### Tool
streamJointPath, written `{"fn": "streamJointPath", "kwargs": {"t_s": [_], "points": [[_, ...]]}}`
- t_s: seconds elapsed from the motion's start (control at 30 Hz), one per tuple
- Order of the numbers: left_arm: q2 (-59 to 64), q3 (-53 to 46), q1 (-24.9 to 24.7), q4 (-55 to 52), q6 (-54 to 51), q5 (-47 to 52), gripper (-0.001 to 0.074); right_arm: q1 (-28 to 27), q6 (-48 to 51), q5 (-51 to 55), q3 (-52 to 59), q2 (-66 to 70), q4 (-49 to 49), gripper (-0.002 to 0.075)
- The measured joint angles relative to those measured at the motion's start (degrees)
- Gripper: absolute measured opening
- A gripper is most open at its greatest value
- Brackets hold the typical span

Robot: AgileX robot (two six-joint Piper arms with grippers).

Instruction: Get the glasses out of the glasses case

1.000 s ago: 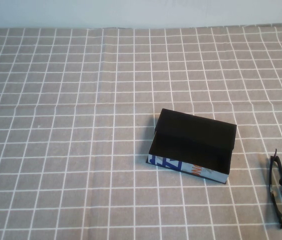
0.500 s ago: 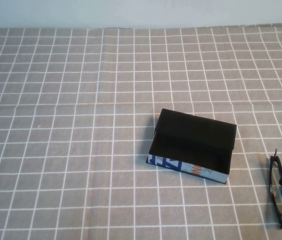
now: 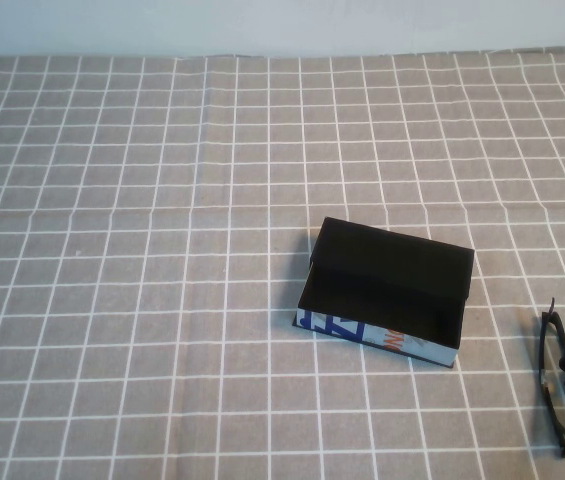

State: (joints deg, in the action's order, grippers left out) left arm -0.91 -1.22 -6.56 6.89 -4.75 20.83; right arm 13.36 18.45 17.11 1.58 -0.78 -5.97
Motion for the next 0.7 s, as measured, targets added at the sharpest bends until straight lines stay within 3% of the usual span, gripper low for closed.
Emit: {"fn": "streamJointPath", "kwargs": {"t_s": [0.7], "points": [[0.0, 0.0, 0.0, 0.0, 0.0, 0.0, -0.0005, 0.0, 0.0, 0.74, 0.0, 0.0, -0.11, -0.0018]]}}
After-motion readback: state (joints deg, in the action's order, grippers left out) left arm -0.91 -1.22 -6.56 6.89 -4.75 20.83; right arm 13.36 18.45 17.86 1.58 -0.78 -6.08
